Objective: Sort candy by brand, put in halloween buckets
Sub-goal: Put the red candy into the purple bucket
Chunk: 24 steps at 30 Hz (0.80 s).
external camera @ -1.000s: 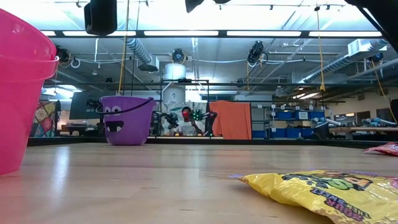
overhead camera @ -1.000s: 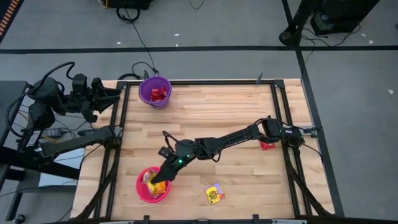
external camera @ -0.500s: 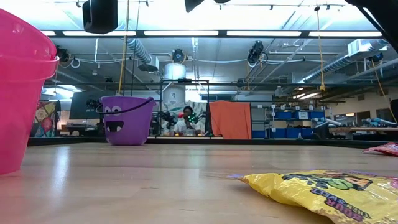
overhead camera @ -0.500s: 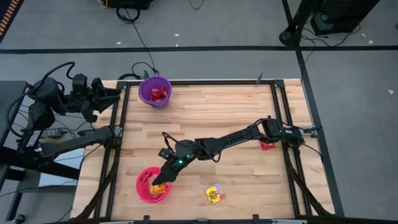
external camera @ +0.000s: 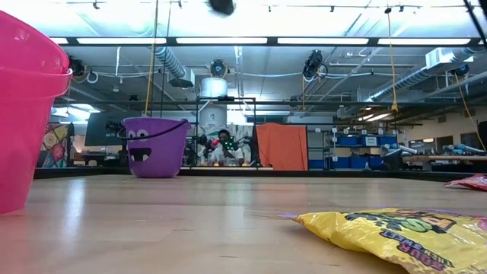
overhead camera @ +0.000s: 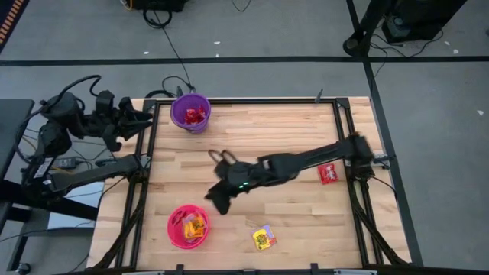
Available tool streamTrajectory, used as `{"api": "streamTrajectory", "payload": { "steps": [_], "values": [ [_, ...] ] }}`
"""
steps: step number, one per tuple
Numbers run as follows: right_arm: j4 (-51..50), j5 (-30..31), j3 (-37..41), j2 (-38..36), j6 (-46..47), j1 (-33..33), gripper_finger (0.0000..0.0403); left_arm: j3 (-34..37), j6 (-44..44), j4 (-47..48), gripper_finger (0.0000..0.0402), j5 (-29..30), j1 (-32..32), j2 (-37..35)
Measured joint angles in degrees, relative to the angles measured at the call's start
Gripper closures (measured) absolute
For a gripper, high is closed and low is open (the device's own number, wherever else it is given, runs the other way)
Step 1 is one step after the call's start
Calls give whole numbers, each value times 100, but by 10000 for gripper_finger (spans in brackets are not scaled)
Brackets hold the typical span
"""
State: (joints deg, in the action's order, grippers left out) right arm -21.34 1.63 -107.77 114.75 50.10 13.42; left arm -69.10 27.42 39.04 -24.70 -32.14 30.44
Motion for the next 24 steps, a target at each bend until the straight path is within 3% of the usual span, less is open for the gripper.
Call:
{"api": "streamTrajectory", "payload": {
  "steps": [4, 14, 18, 24],
  "values": [
    [-1427, 639, -15, -721, -139, 43, 247, 0, -31, -131, 220, -71, 2, 367],
    [-6372, 963, 218, -1300, 939, -88, 247, 9, -321, -1094, 220, -353, 0, 1294],
    [-6361, 728, 1119, -1389, 860, -187, 247, 7, -321, -1313, 220, -425, 2, 1300],
    [-4557, -189, 3282, -1976, 1020, -284, 247, 7, -138, -1307, 220, -452, 2, 1105]
  ]
}}
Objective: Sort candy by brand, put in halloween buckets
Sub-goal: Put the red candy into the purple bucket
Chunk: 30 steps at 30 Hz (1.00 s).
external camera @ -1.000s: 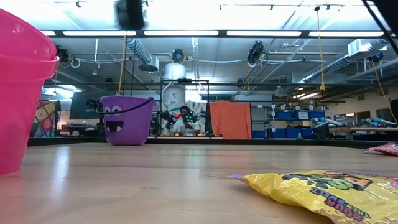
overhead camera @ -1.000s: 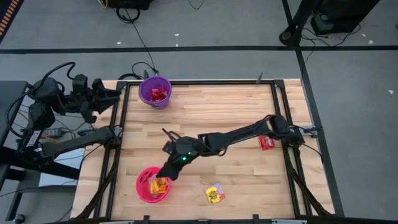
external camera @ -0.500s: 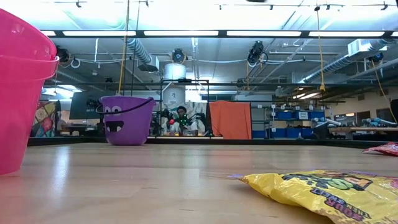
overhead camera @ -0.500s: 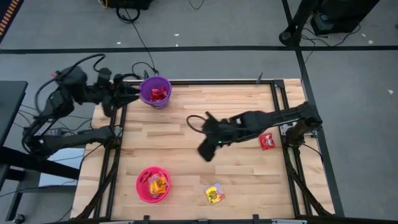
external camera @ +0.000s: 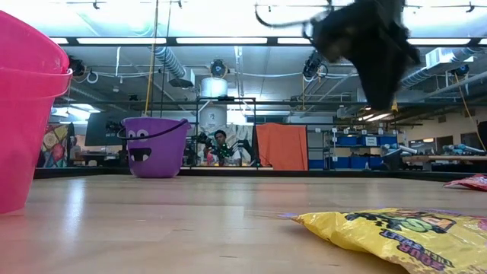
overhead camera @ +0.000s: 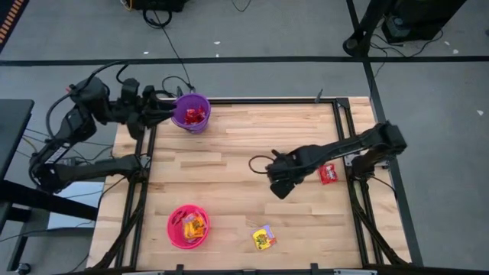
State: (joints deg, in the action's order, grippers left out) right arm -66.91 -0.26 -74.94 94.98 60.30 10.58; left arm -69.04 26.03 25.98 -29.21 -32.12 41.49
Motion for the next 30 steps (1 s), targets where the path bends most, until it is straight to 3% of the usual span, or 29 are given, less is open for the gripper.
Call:
{"api": "streamTrajectory", "payload": {
  "steps": [4, 8, 12, 16, 24, 30],
  "values": [
    [1345, -204, 1302, -836, 642, -1, 252, 0, 126, 0, 220, 65, 0, -144],
    [2337, 282, 2309, -2056, 1380, 64, 252, -2, 163, 0, 220, 180, 0, -229],
    [2349, 619, 3096, -3273, 1970, 69, 253, -7, 165, 0, 220, 237, 0, -225],
    [2112, 490, 3669, -4120, 2337, 69, 253, -7, 168, 4, 220, 353, 0, -199],
    [536, 468, 3821, -4269, 2700, 47, 253, -7, 318, 2, 220, 513, 0, -196],
    [360, 479, 3829, -4124, 2712, -47, 253, -7, 423, 2, 220, 557, -1, -196]
  ]
}}
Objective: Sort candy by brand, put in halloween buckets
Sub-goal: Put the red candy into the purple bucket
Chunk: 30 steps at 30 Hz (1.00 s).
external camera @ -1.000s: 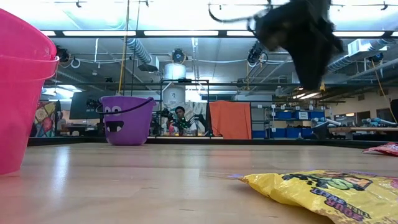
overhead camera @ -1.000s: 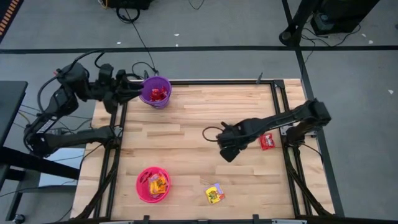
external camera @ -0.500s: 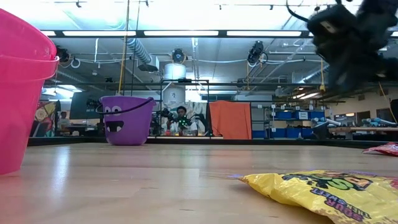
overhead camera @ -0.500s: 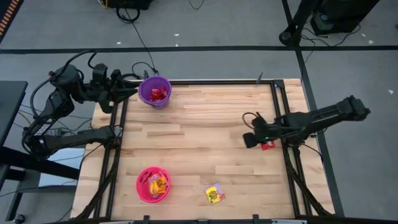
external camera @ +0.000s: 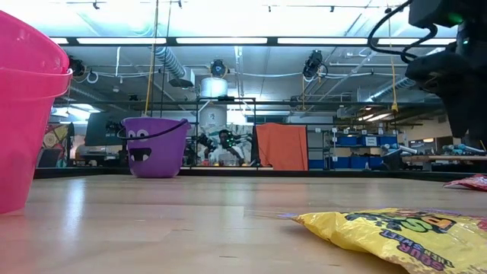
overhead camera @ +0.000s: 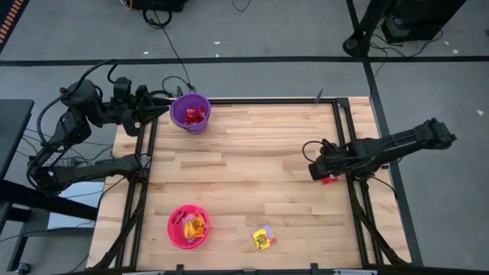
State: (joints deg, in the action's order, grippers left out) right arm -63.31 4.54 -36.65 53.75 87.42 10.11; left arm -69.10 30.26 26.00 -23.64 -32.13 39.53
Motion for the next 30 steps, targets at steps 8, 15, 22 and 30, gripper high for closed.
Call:
{"api": "streamTrajectory", "payload": {
  "steps": [8, 15, 22, 30],
  "values": [
    [537, -327, 429, 441, 137, -79, 253, 0, 2, 0, 220, 2, -1, 0],
    [526, -147, 435, 1015, 372, -175, 253, 0, 7, 0, 220, -11, 0, 0],
    [792, -609, 632, 1623, 334, -282, 253, 0, 8, 0, 220, -52, 1, -11],
    [1558, -963, 906, 1760, 445, -286, 253, 0, 7, 0, 220, -150, 1, -22]
  ]
}}
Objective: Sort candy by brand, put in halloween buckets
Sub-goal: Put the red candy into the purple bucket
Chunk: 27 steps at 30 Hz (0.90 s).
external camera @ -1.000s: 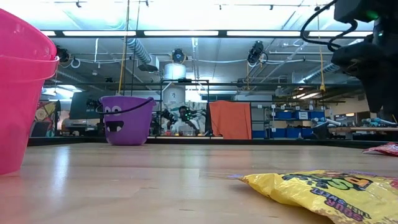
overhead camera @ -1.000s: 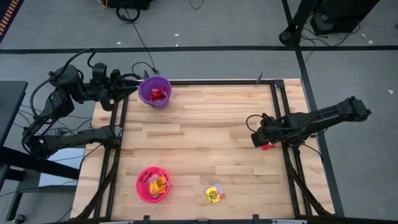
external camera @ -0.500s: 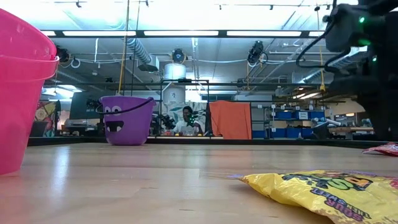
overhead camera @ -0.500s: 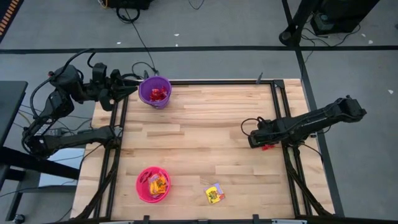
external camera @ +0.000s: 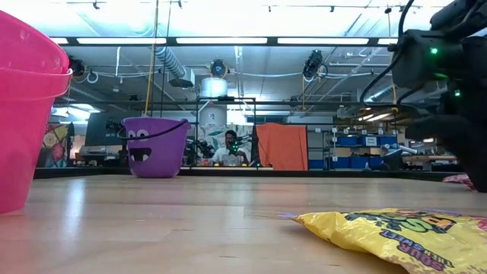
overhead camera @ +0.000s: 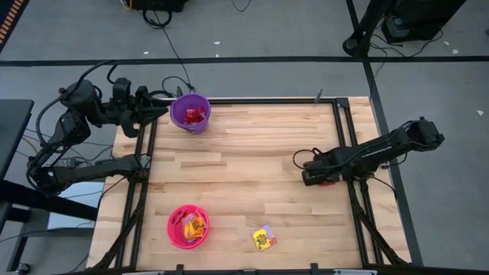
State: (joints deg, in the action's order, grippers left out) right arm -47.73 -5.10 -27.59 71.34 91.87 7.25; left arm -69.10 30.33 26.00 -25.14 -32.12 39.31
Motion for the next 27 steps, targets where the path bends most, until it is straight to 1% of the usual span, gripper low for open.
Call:
{"api": "streamTrajectory", "payload": {
  "steps": [3, 5, 7, 10, 11, 16, 20, 24, 25, 27],
  "values": [
    [78, -12, 12, 1, -18, -1, 258, 0, 2, 0, 220, -12, 0, 0],
    [112, -11, 14, -7, -39, 0, 277, 0, 0, 0, 220, -14, -2, 0],
    [165, -18, 22, -31, -115, 0, 313, 0, 0, 0, 220, -14, -2, 0],
    [264, -41, 42, -97, -323, 4, 381, 0, 0, 0, 220, -14, 0, 0],
    [281, -37, 44, -123, -374, 11, 390, 0, 0, 0, 220, -14, -1, 0],
    [453, -10, 49, -281, -408, 17, 396, 0, -2, 0, 220, -16, 0, 0],
    [804, 360, -239, -351, -602, 22, 398, 0, -6, -3, 220, -19, -1, 0],
    [1768, 852, -637, -347, -1019, 22, 400, 0, -36, -45, 220, -19, -1, 2],
    [2187, 963, -711, -348, -1110, 22, 400, 0, -36, -84, 220, -18, -2, 2],
    [3342, 1090, -765, -347, -1399, 22, 400, 0, -34, -142, 220, -17, 0, 2]
  ]
}}
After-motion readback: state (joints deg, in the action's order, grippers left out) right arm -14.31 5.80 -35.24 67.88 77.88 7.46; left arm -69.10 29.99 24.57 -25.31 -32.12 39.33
